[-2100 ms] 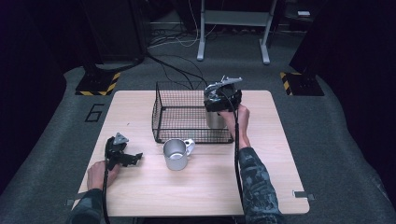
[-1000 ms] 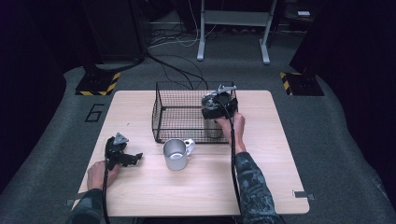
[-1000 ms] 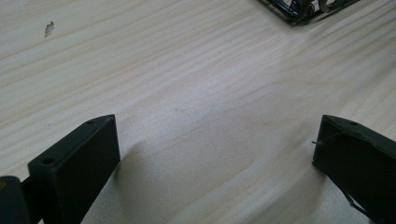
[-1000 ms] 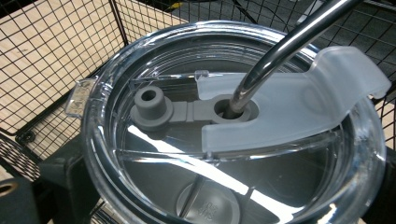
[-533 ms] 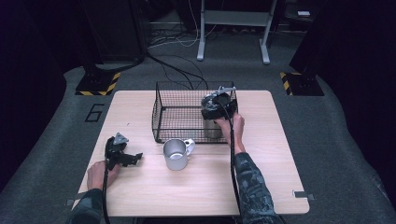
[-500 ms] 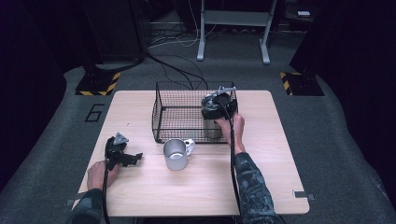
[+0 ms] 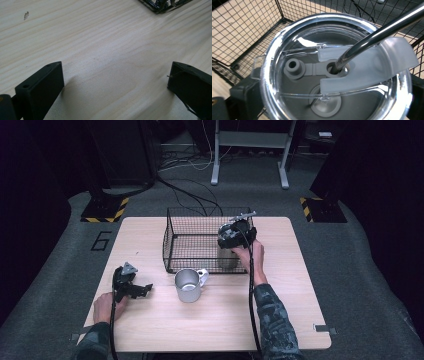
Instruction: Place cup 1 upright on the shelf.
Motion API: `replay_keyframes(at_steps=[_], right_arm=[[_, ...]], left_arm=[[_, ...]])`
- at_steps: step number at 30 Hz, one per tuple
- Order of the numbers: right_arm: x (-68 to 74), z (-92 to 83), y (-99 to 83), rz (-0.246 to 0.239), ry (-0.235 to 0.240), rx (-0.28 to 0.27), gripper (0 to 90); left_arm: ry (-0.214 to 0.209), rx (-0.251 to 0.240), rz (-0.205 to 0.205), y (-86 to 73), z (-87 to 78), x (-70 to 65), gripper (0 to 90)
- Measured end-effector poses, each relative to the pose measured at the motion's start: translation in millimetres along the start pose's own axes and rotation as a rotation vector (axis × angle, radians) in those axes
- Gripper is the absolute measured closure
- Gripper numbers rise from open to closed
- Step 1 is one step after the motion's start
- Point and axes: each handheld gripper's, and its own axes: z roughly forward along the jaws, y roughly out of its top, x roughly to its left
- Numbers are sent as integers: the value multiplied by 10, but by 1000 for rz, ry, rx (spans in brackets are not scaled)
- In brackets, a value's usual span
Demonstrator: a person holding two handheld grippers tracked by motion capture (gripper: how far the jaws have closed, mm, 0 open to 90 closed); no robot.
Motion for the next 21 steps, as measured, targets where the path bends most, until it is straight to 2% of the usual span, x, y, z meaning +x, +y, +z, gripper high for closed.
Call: replay_keyframes(at_steps=[1, 9, 21], right_arm=[[-3, -11, 9, -2, 9, 1, 0], [24, -122, 40, -3, -4, 23, 0], [81, -381, 72, -33, -43, -8, 0]], left_arm=[[0, 0, 1, 0, -1, 0, 2], [0, 0, 0, 0, 0, 0, 3], [0, 0, 0, 0, 0, 0, 3]])
